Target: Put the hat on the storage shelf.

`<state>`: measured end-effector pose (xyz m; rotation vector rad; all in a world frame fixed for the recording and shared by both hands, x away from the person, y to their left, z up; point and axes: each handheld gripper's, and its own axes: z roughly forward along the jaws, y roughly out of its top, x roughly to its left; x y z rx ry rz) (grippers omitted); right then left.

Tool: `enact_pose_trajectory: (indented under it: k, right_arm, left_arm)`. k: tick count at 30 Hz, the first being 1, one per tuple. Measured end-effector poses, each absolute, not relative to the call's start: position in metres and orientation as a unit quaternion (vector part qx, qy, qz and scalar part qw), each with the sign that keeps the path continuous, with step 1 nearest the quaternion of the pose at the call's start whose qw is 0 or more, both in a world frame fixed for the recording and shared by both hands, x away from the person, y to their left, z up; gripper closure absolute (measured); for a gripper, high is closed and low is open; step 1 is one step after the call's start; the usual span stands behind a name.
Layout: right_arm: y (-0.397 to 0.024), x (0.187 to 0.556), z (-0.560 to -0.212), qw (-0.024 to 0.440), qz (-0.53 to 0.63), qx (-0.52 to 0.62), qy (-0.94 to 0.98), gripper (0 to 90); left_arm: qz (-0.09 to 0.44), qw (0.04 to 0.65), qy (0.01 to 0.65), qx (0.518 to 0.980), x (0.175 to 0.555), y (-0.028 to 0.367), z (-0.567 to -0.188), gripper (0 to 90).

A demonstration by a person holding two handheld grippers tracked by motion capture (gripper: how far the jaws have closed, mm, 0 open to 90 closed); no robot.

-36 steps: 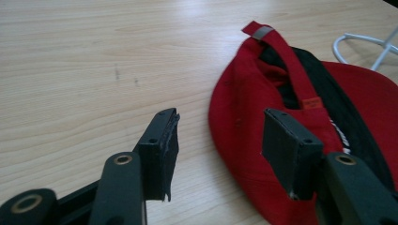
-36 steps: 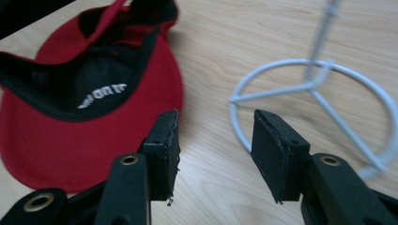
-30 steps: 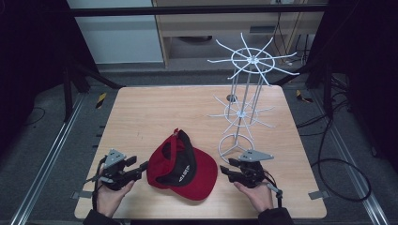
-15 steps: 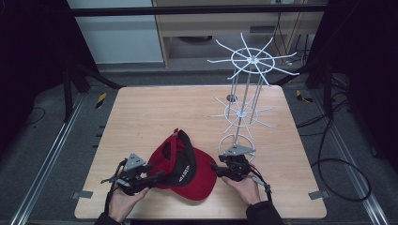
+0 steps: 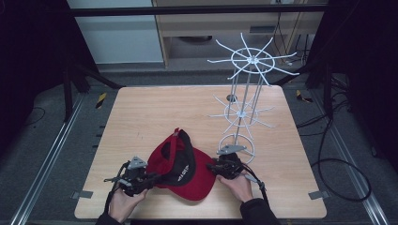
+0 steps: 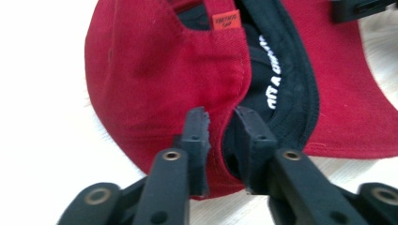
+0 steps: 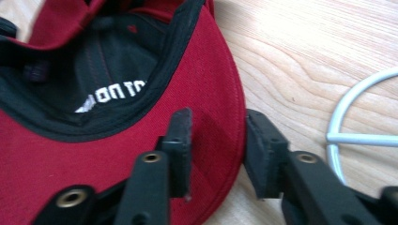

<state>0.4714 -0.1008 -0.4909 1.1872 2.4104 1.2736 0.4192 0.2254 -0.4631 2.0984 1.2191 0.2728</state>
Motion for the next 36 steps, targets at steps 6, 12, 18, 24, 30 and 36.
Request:
enact_pose_trajectory:
  k: [6, 12, 18, 24, 30, 36]
  right_arm:
    - [-0.111, 0.467, -0.475, 0.050, 0.487, 0.388, 0.781, 83.4]
    - [-0.109, 0.456, -0.456, 0.085, 0.514, 0.353, 0.777, 86.4]
    - [-0.100, 0.444, -0.437, 0.145, 0.517, 0.310, 0.785, 86.8]
    - [-0.098, 0.439, -0.431, 0.176, 0.514, 0.300, 0.784, 86.9]
    - [-0.099, 0.435, -0.421, 0.237, 0.510, 0.289, 0.775, 87.0]
    - [-0.094, 0.433, -0.431, 0.234, 0.497, 0.284, 0.786, 86.9]
  left_arm:
    - [0.112, 0.337, 0.484, 0.800, 0.429, 0.230, -0.469, 84.7]
    - [0.127, 0.348, 0.486, 0.792, 0.446, 0.229, -0.476, 85.3]
    - [0.125, 0.377, 0.489, 0.776, 0.461, 0.227, -0.479, 85.4]
    - [0.126, 0.386, 0.484, 0.775, 0.468, 0.224, -0.481, 86.2]
    - [0.125, 0.396, 0.484, 0.770, 0.476, 0.221, -0.484, 85.8]
    - [0.131, 0.416, 0.493, 0.753, 0.472, 0.227, -0.472, 75.2]
